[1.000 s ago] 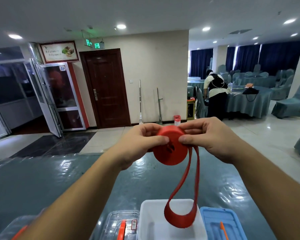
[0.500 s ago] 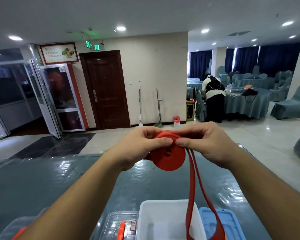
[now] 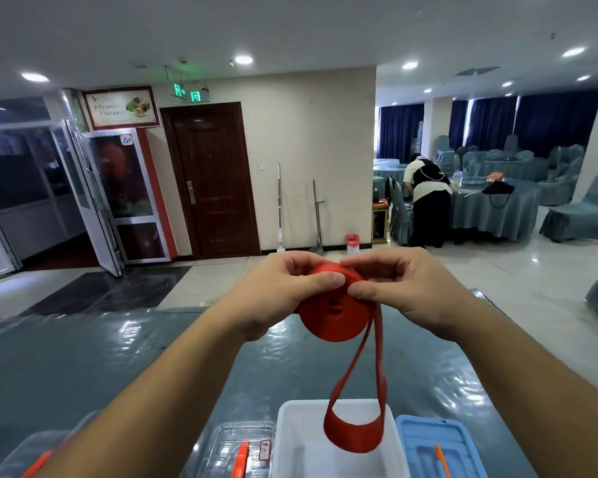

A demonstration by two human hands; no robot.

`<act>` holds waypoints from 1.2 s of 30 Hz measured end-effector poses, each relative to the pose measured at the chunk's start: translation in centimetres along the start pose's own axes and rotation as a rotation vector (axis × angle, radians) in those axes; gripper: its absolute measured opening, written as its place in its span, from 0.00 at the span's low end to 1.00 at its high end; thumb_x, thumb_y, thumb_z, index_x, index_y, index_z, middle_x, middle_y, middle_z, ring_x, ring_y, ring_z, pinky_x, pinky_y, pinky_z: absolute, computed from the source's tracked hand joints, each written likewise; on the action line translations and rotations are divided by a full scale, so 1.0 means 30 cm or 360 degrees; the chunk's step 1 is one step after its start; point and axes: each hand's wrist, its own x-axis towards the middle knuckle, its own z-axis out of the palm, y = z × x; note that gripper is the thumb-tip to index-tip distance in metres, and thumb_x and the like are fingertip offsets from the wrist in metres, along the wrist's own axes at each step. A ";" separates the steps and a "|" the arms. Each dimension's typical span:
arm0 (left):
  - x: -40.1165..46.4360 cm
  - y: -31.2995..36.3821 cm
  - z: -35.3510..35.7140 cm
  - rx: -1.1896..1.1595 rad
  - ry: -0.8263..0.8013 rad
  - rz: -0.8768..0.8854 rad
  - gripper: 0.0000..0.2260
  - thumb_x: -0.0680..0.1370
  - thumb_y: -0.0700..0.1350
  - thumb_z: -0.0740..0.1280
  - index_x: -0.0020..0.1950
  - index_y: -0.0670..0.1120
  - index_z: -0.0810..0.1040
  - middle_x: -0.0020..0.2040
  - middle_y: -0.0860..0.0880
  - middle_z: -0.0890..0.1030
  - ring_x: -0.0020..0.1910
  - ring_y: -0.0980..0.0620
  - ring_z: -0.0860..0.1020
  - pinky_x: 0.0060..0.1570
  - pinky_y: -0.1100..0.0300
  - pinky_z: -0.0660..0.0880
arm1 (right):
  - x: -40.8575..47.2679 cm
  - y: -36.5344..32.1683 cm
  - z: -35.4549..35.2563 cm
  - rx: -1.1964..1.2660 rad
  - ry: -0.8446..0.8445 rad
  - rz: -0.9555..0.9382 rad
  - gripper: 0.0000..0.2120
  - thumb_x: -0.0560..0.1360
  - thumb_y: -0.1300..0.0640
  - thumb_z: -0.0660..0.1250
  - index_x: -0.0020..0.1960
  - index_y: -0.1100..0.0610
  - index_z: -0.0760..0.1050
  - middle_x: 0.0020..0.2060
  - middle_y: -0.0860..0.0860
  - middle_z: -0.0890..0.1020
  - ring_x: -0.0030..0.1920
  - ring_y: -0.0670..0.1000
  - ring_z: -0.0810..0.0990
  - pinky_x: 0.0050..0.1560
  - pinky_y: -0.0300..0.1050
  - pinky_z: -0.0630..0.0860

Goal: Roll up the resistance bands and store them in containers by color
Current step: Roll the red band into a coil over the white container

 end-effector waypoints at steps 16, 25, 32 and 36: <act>-0.009 -0.024 0.011 -0.0391 -0.0048 -0.0064 0.17 0.73 0.51 0.75 0.60 0.47 0.85 0.51 0.44 0.87 0.48 0.50 0.86 0.43 0.59 0.82 | -0.023 0.007 0.004 0.0081 0.0125 -0.0074 0.16 0.70 0.56 0.77 0.57 0.48 0.86 0.53 0.53 0.89 0.55 0.54 0.87 0.57 0.45 0.83; 0.002 -0.035 -0.001 -0.0140 -0.0149 -0.0033 0.20 0.71 0.49 0.78 0.61 0.44 0.85 0.54 0.41 0.87 0.53 0.44 0.86 0.52 0.56 0.82 | -0.029 -0.014 -0.003 -0.0189 0.0067 -0.0104 0.14 0.71 0.52 0.76 0.56 0.42 0.86 0.52 0.46 0.89 0.55 0.47 0.87 0.54 0.36 0.81; 0.003 -0.055 0.011 -0.0453 0.0056 -0.0061 0.15 0.70 0.51 0.80 0.55 0.49 0.87 0.48 0.46 0.88 0.43 0.53 0.85 0.40 0.61 0.81 | -0.035 0.018 0.005 0.0056 0.0252 -0.0170 0.16 0.70 0.57 0.76 0.58 0.51 0.86 0.52 0.52 0.89 0.55 0.51 0.88 0.54 0.38 0.82; -0.004 -0.065 0.020 -0.0279 -0.0117 -0.0145 0.16 0.71 0.48 0.79 0.57 0.47 0.86 0.50 0.44 0.88 0.45 0.51 0.86 0.42 0.61 0.81 | -0.049 0.002 -0.009 -0.0046 0.0105 -0.0115 0.15 0.70 0.57 0.76 0.55 0.44 0.87 0.51 0.49 0.89 0.53 0.49 0.88 0.55 0.38 0.82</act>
